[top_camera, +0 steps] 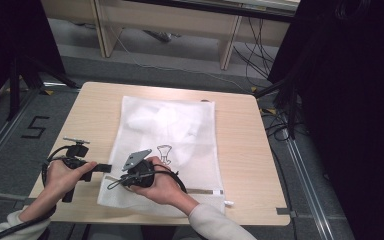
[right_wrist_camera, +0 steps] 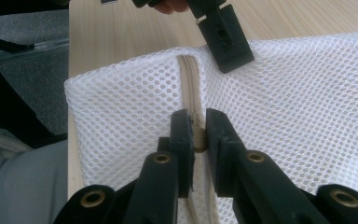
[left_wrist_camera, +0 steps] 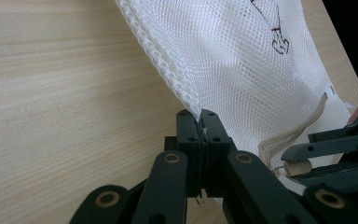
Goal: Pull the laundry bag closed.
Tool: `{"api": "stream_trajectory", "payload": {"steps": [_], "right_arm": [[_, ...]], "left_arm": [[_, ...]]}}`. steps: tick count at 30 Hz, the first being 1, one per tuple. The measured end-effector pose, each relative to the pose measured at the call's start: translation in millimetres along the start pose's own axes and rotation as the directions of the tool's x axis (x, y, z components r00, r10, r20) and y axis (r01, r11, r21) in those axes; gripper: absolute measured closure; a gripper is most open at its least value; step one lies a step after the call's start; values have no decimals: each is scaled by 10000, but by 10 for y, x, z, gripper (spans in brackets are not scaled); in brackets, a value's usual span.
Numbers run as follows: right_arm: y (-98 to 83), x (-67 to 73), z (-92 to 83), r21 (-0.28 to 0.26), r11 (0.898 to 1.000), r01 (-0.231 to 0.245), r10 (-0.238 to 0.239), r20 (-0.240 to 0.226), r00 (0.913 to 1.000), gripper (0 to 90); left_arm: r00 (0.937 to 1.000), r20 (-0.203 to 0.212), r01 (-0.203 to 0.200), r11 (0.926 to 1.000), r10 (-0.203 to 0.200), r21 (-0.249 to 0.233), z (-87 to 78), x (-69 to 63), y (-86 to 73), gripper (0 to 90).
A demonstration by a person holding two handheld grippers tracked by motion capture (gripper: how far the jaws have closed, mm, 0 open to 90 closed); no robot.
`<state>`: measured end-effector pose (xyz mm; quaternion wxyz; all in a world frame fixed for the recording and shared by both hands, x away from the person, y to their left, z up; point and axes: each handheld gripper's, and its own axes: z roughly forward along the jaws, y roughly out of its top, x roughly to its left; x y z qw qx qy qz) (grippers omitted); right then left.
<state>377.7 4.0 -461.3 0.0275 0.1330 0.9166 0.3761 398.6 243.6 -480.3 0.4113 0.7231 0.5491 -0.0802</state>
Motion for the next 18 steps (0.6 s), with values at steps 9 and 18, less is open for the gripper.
{"api": "stream_trajectory", "payload": {"steps": [9,18], "right_arm": [[-31,-13,-12,-77,9998,-192,192,-91,9998,827],[-58,-6,-25,31,9998,-194,194,-45,9998,827]], "left_arm": [[9999,123,-44,10000,45,-27,-2,-22,3,875],[10000,-18,-51,9998,50,-177,-9,-30,5,875]]}}
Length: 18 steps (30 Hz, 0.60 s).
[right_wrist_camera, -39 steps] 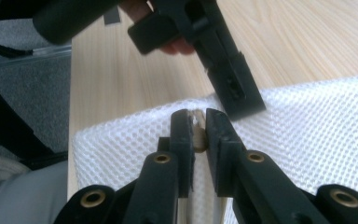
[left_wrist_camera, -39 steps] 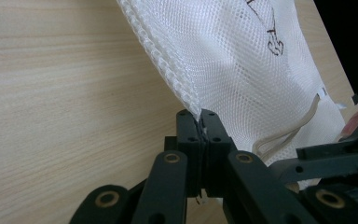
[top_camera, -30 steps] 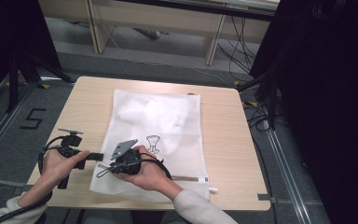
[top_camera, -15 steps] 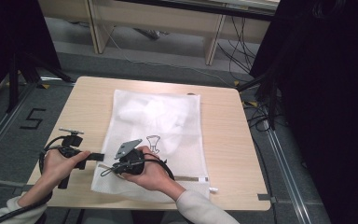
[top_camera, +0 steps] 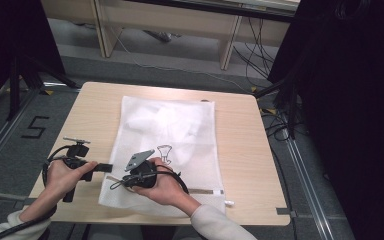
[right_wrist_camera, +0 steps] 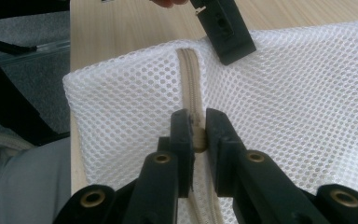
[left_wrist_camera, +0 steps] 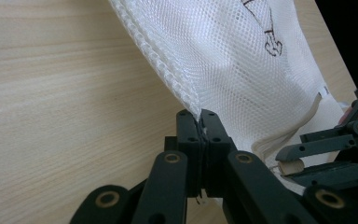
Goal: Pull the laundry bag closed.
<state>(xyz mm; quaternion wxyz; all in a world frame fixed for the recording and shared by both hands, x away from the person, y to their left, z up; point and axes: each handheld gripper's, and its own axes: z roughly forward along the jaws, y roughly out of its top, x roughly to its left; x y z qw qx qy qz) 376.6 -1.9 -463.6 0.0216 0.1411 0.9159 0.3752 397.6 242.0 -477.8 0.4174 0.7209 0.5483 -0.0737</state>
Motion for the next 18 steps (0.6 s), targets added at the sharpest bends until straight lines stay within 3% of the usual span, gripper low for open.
{"api": "stream_trajectory", "payload": {"steps": [1,18], "right_arm": [[-5,-15,3,-43,9998,180,-180,19,9998,827],[-101,-18,-67,200,9998,-63,61,100,9999,826]], "left_arm": [[9999,116,-15,9999,14,99,-4,11,4,875],[10000,27,-13,10000,13,-61,-8,-19,8,875]]}}
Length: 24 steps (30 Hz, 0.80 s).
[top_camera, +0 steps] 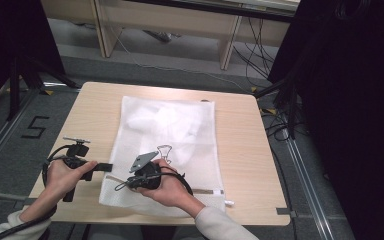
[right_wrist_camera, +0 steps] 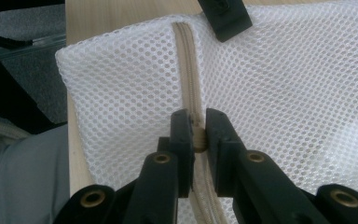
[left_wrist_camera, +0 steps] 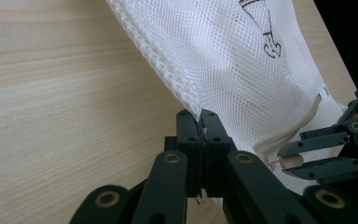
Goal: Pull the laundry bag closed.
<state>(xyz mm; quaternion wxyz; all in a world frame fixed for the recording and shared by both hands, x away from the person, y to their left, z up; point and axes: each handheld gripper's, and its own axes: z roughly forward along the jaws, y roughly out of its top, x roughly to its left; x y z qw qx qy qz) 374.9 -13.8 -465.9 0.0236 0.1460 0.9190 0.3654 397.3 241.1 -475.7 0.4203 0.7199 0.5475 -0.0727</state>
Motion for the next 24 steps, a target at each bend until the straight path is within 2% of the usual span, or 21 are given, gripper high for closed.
{"api": "stream_trajectory", "payload": {"steps": [3,11,12,19,24], "right_arm": [[-26,-22,-22,5,9999,122,-122,73,9999,827],[-113,-33,-86,123,9998,-130,128,117,9998,827],[-119,-45,-90,94,10000,-7,6,94,10000,827],[-161,-52,-130,192,9996,-189,186,142,9997,827],[-192,-67,-148,178,9998,-103,100,195,9998,827]], "left_arm": [[10000,-25,-31,10000,31,-2,1,5,1,875],[10000,41,34,10000,-34,-27,1,-7,1,875],[10000,26,71,10000,-70,-40,3,-11,0,875],[10000,38,-3,10000,4,-32,0,-3,2,875],[10000,24,-18,10000,18,-31,2,-3,2,875]]}}
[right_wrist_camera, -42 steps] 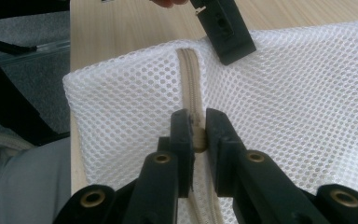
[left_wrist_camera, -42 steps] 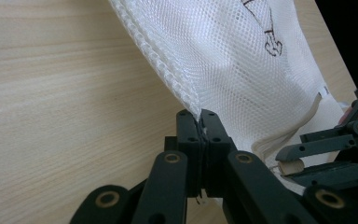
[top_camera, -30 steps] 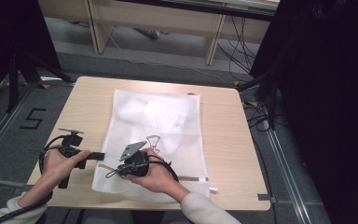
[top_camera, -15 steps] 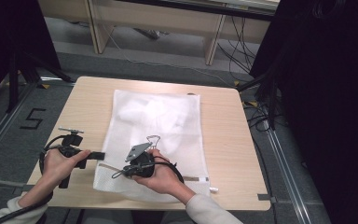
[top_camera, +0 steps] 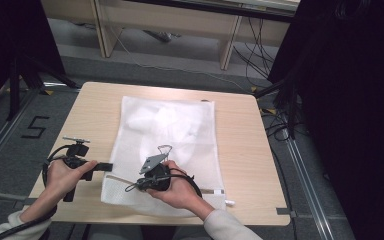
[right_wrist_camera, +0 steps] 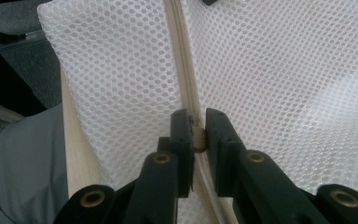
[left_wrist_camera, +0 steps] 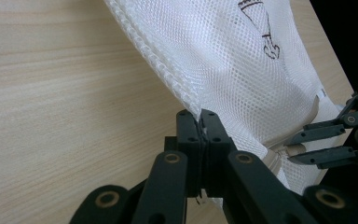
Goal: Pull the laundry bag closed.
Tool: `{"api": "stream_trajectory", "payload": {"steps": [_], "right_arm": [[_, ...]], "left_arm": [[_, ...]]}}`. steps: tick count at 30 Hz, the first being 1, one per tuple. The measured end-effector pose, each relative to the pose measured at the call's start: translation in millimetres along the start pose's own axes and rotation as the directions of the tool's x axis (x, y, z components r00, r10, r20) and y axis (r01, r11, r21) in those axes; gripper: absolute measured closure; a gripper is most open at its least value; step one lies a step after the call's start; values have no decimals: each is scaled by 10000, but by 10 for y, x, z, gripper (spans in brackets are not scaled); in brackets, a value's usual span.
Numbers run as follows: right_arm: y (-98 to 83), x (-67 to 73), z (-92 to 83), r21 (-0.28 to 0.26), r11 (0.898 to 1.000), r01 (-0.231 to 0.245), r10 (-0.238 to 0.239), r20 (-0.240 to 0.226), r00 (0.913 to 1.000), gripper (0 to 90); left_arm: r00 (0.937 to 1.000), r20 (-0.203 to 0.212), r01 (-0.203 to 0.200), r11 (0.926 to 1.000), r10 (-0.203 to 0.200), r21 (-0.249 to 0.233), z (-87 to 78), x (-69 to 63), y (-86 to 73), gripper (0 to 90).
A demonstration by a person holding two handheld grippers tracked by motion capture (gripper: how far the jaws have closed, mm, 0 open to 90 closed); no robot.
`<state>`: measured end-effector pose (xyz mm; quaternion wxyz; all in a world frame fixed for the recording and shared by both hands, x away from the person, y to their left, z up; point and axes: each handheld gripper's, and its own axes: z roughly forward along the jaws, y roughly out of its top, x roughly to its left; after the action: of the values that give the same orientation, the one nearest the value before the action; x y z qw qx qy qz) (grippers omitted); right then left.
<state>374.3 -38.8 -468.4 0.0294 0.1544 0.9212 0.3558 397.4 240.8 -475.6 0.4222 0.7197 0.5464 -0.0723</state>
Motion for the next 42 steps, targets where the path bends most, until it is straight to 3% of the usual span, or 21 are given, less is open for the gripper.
{"api": "stream_trajectory", "payload": {"steps": [1,16,19,31,33,40,42], "right_arm": [[-16,7,-5,20,9999,-168,168,-39,9999,827],[-98,-34,-67,-8,9999,-128,128,2,9999,827],[-103,-18,-78,53,9993,-380,380,-2,9993,826],[-144,-66,-116,60,9997,-230,230,-10,9997,826],[-149,-57,-124,39,9988,-489,489,18,9988,827],[-199,-100,-126,126,9992,-387,387,-9,9992,827],[-202,-89,-144,178,9979,-626,625,29,9980,827]], "left_arm": [[10000,-33,7,10000,-7,-1,0,3,2,874],[10000,-92,-26,10000,26,5,-2,1,0,875],[10000,-84,-12,10000,12,10,-2,8,0,875],[10000,13,-12,9999,12,102,-1,16,2,875],[10000,41,31,9999,-31,114,1,16,1,875],[10000,-57,40,9999,-39,125,11,19,-1,874],[10000,-4,58,9999,-58,137,9,24,0,874]]}}
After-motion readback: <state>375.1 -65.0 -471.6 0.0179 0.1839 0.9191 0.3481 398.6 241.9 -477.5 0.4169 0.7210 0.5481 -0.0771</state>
